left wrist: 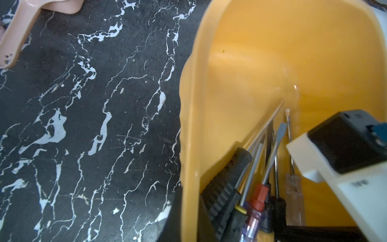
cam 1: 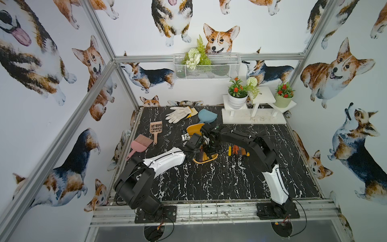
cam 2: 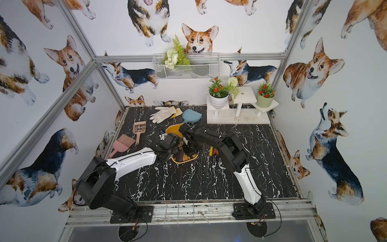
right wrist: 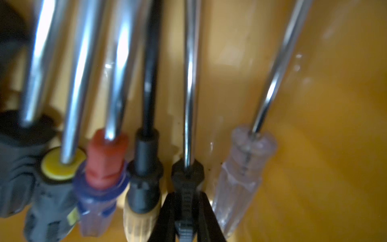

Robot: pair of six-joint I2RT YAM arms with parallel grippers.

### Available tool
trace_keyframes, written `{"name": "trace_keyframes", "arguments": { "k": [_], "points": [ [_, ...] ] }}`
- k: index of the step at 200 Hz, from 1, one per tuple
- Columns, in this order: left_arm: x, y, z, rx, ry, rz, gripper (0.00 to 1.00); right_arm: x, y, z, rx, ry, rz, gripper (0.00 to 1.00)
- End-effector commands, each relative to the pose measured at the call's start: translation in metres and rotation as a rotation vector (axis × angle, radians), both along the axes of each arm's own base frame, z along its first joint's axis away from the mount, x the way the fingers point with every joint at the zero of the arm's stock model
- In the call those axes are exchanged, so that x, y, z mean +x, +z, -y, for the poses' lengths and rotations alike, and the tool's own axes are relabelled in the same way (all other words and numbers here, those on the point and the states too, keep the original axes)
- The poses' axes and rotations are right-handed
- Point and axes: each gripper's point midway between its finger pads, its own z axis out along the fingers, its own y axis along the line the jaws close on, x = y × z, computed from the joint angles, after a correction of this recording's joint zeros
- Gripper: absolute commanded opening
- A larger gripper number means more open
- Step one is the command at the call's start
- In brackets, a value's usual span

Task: Take out the screwdriver from the storage box
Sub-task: Pick up the screwdriver from the storage box.

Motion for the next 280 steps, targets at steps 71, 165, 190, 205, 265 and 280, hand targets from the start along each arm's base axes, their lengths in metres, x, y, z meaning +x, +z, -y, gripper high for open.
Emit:
{"name": "trace_keyframes", "arguments": {
  "k": [71,165,190,205,265,280],
  "points": [
    [0.008,0.011,0.000,-0.003,0.032,0.040,0.00,0.009,0.037,0.011,0.032,-0.006,0.142,0.00],
    [0.009,0.009,-0.001,0.013,0.036,0.029,0.00,0.016,0.082,0.017,0.138,-0.045,0.220,0.00],
    [0.009,0.009,-0.001,0.014,0.036,0.027,0.00,0.019,0.093,0.025,0.186,-0.083,0.227,0.00],
    [0.008,0.007,-0.002,0.015,0.038,0.023,0.00,0.022,0.099,0.034,0.206,-0.113,0.233,0.00],
    [0.007,0.004,-0.001,0.004,0.046,0.022,0.00,0.038,0.111,0.103,0.195,-0.269,0.264,0.00],
    [0.008,0.005,-0.001,0.003,0.045,0.023,0.00,0.039,0.107,0.121,0.165,-0.299,0.250,0.00]
  ]
}}
